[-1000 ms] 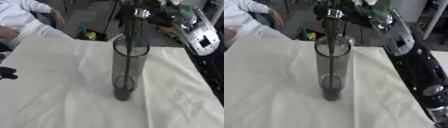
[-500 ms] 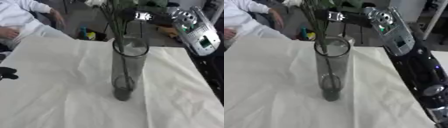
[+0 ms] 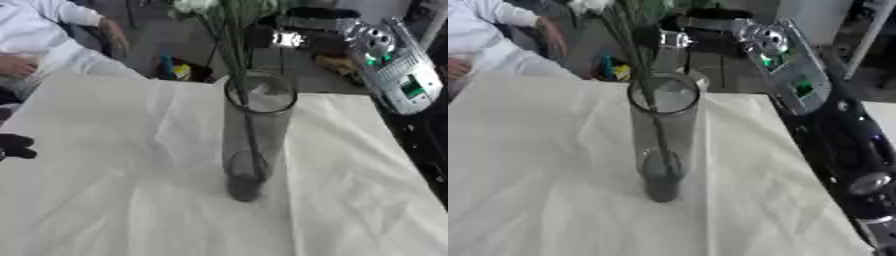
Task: Arrange flowers into the vase.
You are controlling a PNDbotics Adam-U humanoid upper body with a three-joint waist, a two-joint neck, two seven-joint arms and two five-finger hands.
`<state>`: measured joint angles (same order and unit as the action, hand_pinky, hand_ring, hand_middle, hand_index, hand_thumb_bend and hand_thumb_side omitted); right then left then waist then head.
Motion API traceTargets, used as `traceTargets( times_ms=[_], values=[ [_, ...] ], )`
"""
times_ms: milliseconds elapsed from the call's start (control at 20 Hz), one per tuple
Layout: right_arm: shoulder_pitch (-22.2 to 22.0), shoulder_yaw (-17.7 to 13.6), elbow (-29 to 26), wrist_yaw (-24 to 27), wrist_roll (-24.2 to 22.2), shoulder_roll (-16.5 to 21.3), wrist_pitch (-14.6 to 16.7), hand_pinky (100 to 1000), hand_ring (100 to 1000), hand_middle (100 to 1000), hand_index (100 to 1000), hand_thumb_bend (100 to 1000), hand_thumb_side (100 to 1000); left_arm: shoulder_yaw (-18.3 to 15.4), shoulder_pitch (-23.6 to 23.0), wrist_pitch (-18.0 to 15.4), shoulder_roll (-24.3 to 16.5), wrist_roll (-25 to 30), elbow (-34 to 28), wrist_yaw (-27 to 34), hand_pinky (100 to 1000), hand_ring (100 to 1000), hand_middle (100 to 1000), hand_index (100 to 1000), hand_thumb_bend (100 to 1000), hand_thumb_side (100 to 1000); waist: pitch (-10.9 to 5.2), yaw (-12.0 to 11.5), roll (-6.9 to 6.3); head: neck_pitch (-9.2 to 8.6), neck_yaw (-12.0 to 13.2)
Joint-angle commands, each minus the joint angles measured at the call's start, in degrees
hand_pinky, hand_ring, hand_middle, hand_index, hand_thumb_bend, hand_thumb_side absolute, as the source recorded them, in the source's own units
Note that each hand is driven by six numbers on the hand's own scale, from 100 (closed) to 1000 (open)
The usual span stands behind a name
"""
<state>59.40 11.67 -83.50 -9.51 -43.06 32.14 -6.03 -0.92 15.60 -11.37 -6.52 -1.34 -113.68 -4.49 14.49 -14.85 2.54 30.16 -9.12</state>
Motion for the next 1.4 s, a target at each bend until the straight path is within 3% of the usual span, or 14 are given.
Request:
traceTargets(
  times_ms=[50, 1400],
  values=[
    [0.6, -0.6, -1.1, -0.4, -0.3, 1.7, 0.1, 984, 955, 668, 848, 612, 948, 0.3, 0.2, -0.1, -0.7, 0.2, -0.9, -0.2, 535, 587, 732, 849, 100, 982, -0.74, 0.1, 0.10, -0.32, 0.2],
    [-7.4, -5.8, -7.8, 2.4, 2.9, 10.3, -0.2, 989, 961, 671, 853, 611, 996, 0.0, 0.1, -0.5, -0.9, 0.2, -0.9, -0.6, 535, 589, 734, 849, 100, 982, -0.69, 1.3, -1.25, -0.48, 1.5]
  ],
)
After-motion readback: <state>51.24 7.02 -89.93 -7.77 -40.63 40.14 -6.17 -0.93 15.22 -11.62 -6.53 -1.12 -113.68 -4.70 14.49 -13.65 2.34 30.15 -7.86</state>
